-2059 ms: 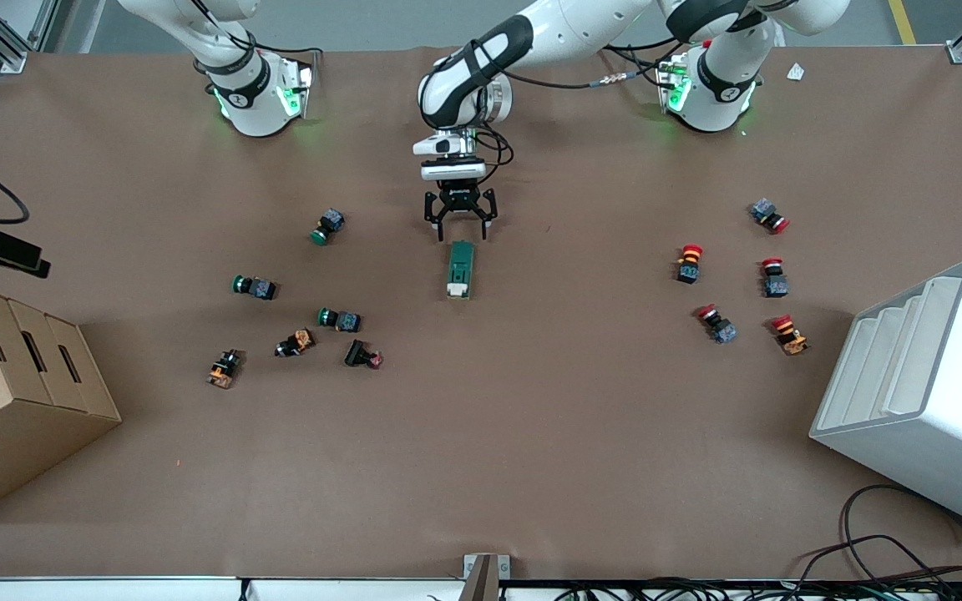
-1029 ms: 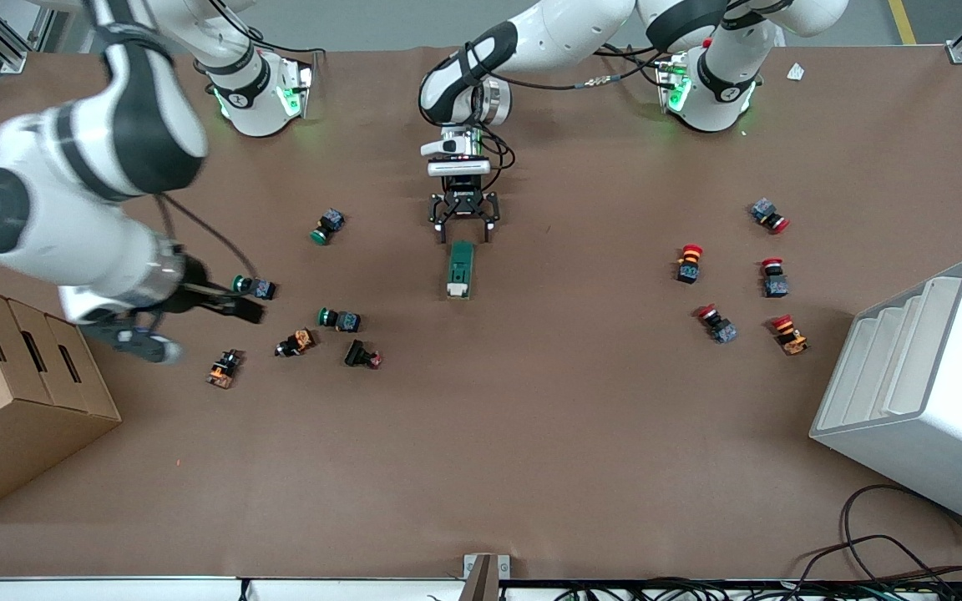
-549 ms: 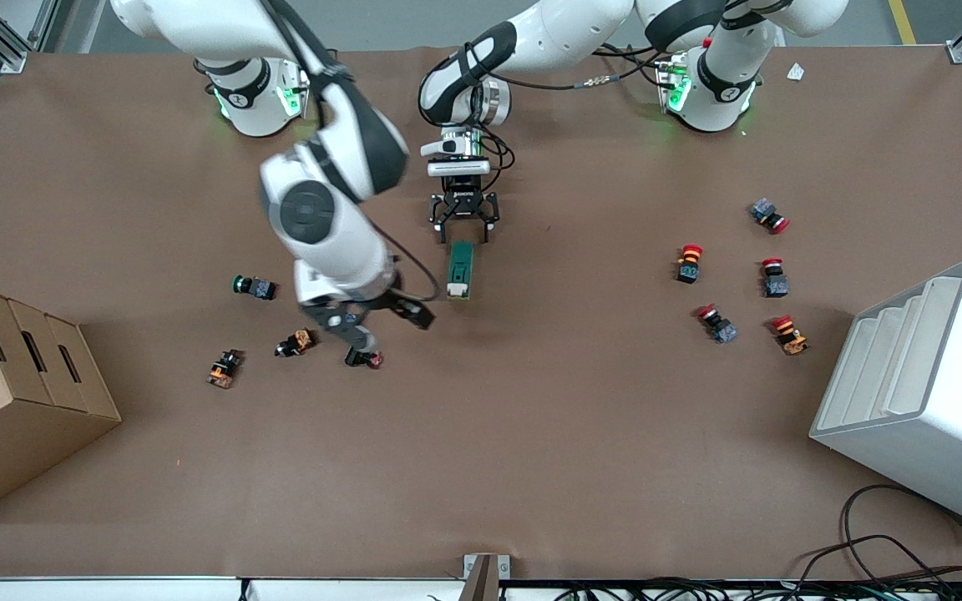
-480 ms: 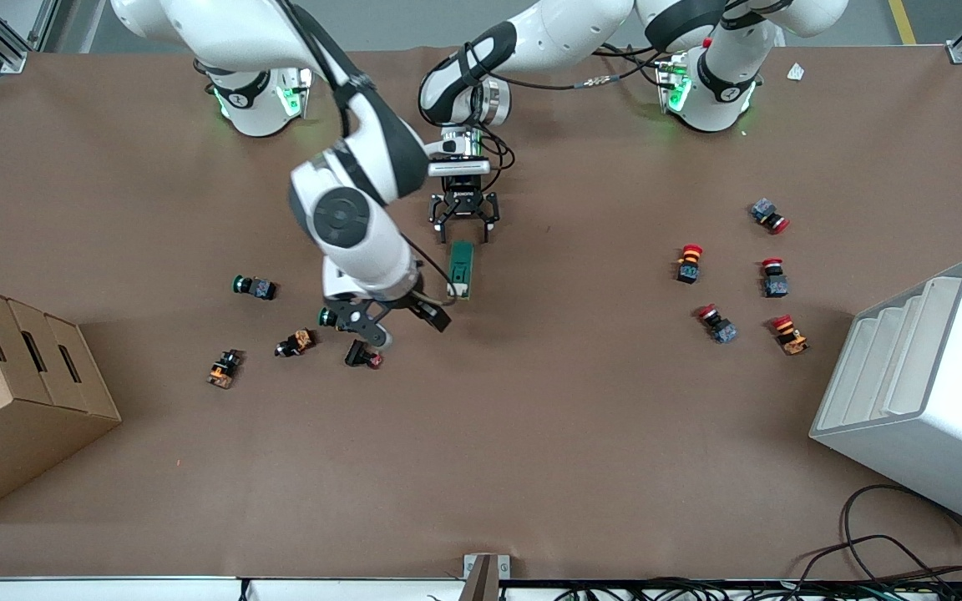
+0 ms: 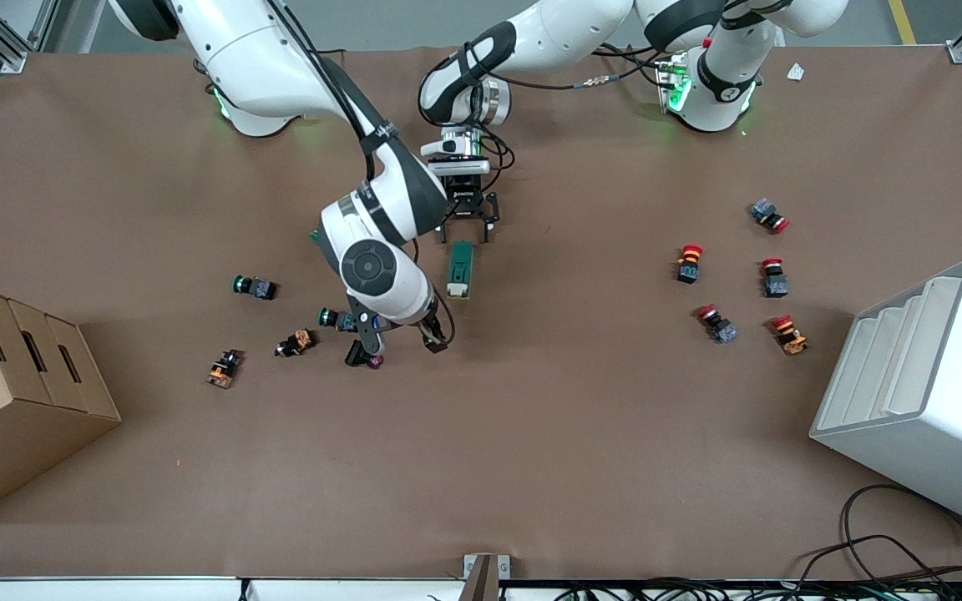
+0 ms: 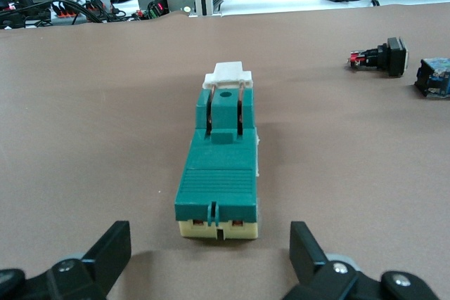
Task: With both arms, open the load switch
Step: 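Reach the right gripper toward the white lever while the left gripper holds, then push the white lever over with the right gripper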
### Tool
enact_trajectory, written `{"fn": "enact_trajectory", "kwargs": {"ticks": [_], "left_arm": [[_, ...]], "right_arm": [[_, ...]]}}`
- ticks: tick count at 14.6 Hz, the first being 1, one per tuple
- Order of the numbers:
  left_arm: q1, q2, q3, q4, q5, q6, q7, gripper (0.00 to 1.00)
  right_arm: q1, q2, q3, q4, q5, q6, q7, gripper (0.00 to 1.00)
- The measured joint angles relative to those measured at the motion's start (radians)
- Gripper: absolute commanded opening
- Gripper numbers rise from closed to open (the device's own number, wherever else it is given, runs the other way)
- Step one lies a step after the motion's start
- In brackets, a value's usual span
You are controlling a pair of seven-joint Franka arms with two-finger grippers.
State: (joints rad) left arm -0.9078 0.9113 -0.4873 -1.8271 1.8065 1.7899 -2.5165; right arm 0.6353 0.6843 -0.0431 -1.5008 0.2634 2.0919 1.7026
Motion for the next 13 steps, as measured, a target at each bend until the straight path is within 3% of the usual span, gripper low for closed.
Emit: {"fn": "enact_trajectory", "kwargs": {"ticks": [13], "left_arm": [[-0.006, 0.000, 0.007, 0.001, 0.000, 0.000, 0.000, 1.00]], "right_arm": [[0.091, 0.071, 0.011, 0.003, 0.033, -0.127, 0.021, 1.00]]}}
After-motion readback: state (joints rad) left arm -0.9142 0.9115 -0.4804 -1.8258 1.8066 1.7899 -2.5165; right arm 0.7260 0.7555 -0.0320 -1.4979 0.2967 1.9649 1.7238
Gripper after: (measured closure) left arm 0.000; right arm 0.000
